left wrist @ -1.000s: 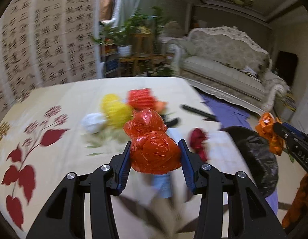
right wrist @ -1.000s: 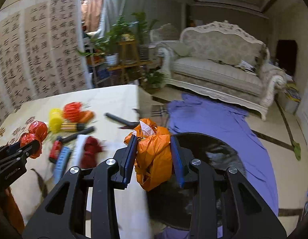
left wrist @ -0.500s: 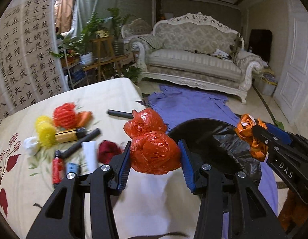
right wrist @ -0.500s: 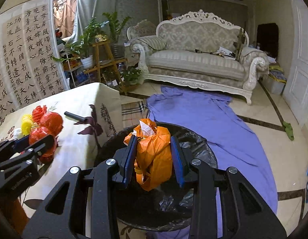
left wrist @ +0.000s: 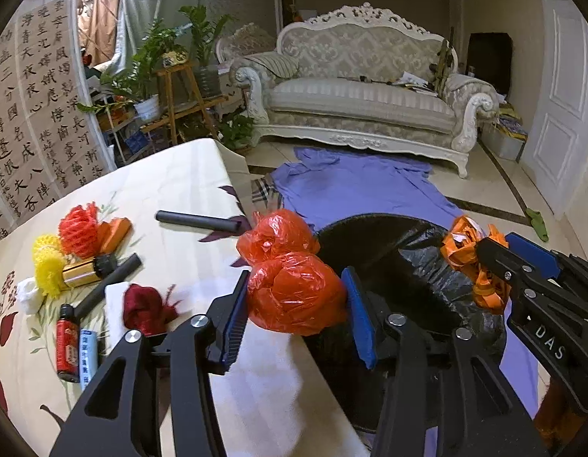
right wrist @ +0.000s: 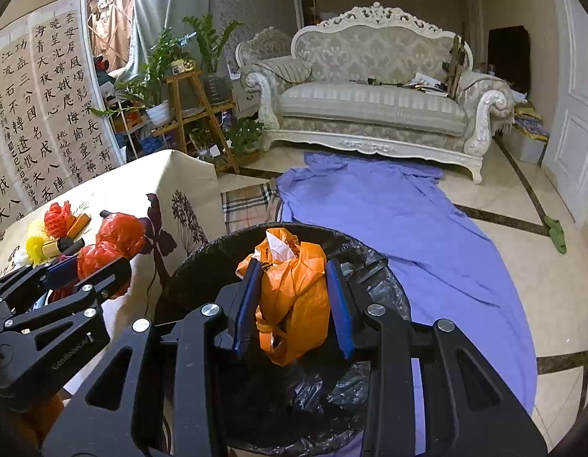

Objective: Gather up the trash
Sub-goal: 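Carry both bags over the black bin and open both tools to drop them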

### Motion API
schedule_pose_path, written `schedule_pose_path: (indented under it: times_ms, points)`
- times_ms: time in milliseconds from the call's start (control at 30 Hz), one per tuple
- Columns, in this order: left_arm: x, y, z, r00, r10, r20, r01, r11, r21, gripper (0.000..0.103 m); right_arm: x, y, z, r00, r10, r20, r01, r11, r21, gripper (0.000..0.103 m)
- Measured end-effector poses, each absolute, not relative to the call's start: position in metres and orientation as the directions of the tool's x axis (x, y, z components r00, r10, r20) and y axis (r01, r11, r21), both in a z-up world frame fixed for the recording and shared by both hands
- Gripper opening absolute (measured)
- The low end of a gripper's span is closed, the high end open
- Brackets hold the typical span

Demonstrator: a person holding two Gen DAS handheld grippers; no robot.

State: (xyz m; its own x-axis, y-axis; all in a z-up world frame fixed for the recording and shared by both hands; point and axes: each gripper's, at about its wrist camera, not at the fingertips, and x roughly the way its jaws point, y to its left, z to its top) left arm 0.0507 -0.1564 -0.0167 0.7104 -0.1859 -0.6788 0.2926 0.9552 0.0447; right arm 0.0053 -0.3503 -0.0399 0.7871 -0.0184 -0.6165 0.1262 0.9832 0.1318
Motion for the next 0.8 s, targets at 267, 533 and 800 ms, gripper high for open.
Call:
schedule_pose_path:
  times_ms: [267,533,800]
  points:
    - [0.048,-0.158,-0.017,0.721,-0.182,-0.669,0.289,0.956,0.051,0.072,0.003,-0.360,-0.037,0.793,-0.052,-0.607,0.169,0.976,0.137,0.051]
    - [0.041,-0.146,-0.007,0.732,-0.171,-0.660,0.265,0.963,0.044,0.072,-0.003,-0.355,-0.032,0.796,-0.056,-0.603,0.172,0.976,0.137,0.052]
    - [0.031,-0.118,0.003,0.752,-0.126,-0.647,0.213,0.975,0.058,0.072,-0.008,-0.333,-0.031,0.796,-0.017,-0.605,0.131,0.981,0.144,0.052]
